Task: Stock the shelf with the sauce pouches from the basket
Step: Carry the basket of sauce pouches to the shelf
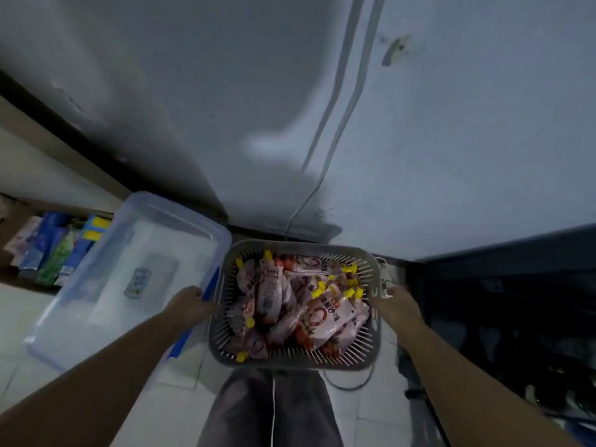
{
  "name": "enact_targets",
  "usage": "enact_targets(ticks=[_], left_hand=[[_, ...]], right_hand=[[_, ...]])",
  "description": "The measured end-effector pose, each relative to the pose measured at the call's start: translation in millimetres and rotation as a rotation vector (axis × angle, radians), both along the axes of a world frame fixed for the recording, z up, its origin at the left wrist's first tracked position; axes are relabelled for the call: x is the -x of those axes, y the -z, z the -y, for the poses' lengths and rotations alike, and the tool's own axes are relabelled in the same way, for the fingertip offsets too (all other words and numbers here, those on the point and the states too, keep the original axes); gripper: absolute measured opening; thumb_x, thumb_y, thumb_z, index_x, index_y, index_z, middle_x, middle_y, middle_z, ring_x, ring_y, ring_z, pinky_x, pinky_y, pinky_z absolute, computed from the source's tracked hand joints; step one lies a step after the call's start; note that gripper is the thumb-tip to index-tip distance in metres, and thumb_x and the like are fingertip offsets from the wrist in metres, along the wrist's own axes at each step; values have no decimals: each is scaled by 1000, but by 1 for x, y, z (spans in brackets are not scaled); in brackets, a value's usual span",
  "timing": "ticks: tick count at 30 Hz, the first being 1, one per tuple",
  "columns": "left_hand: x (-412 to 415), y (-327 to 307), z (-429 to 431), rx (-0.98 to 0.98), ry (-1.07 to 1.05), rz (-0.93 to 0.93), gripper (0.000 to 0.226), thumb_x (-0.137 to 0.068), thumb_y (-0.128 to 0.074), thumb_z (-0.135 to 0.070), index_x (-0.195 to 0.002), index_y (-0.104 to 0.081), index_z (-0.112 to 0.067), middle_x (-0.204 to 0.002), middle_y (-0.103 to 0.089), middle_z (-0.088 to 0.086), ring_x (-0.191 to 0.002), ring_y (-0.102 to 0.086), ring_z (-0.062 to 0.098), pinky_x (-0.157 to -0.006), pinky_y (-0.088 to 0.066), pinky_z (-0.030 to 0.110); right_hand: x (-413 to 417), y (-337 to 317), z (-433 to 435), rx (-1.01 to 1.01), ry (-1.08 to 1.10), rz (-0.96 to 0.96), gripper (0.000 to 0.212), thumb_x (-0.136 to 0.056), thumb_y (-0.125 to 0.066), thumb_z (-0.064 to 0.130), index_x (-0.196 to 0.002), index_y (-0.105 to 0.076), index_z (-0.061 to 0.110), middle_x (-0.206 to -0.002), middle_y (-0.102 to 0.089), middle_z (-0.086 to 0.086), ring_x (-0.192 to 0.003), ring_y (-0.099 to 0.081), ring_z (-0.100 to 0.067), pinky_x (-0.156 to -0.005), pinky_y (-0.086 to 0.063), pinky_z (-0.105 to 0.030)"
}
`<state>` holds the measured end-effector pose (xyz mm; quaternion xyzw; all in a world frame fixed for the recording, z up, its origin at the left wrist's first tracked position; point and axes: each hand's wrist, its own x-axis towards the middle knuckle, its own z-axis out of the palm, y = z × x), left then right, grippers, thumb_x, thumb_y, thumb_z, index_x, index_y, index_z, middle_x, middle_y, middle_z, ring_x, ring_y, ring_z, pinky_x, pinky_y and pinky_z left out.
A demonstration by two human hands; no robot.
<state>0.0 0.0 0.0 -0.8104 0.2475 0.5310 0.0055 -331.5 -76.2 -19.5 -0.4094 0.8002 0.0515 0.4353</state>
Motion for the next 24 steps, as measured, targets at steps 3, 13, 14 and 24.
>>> enact_targets(ticks=[3, 13, 14, 24], left_hand=[[13, 36, 3, -23, -87, -25, 57, -79, -69, -25, -125, -48, 3, -123, -52, 20, -107, -53, 31, -75, -37, 28], [22, 109, -9, 103, -468, -26, 14, -84, -64, -16, -89, -61, -4, -77, -63, 12, -65, -58, 24, -63, -49, 31], [20, 113, -7, 103, -496, -43, 14, -84, -65, -17, -87, -61, -5, -75, -63, 12, -64, -58, 25, -66, -50, 33], [18, 126, 6, 50, -621, -148, 16, -85, -63, -20, -78, -58, -6, -73, -63, 14, -61, -59, 26, -61, -48, 31]], right_hand=[[8, 37, 0, -13, 78, 26, 54, -69, -71, 37, -115, -58, 12, -108, -64, -9, -93, -62, -26, -73, -49, -31], [22, 108, 0, -17, 310, 132, 23, -76, -63, 23, -94, -63, 9, -78, -62, -13, -64, -56, -23, -59, -46, -33], [22, 112, 1, -16, 373, 131, 20, -77, -63, 22, -90, -64, 8, -73, -62, -12, -61, -56, -23, -57, -46, -33], [6, 115, 6, 12, 610, 149, 12, -85, -55, 14, -73, -55, 11, -63, -49, -6, -54, -44, -15, -47, -34, -27]])
